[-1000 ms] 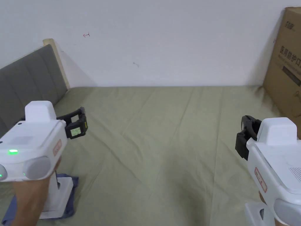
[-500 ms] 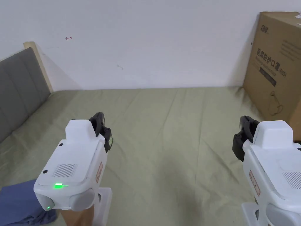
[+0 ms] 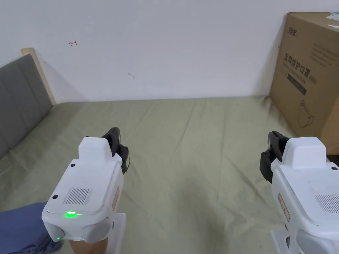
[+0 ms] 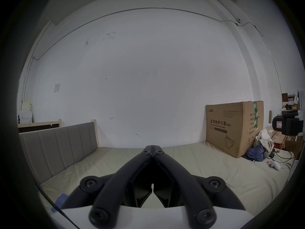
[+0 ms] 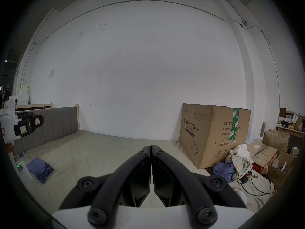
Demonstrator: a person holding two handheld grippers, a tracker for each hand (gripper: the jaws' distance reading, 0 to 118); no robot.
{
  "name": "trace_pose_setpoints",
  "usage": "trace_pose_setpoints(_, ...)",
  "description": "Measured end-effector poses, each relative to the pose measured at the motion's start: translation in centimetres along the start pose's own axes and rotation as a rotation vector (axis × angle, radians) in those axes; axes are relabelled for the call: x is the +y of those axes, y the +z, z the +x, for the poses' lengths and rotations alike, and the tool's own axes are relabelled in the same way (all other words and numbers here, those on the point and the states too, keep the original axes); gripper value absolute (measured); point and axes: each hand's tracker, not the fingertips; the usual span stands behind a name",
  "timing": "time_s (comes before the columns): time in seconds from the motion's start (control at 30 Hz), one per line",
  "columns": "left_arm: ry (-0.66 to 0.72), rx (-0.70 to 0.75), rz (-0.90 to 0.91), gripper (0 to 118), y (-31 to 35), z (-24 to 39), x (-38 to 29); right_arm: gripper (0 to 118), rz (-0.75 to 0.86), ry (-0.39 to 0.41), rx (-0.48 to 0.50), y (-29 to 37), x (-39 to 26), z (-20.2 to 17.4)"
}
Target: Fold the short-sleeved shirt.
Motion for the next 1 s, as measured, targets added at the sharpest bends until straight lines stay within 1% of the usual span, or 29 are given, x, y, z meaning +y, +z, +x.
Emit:
trace_pose_setpoints(0.27,-0.037,0.006,0.009,0,0.33,0.18,0.07,0,0.006,0.001,0.005,0.06,0.26,-0.24)
trace_pose_setpoints(1.0,-0.046,0.015,0.003,0,0.54,-0.22,-0.05,0,0.010,0.010,0.013,0.13,0.50,-0.53)
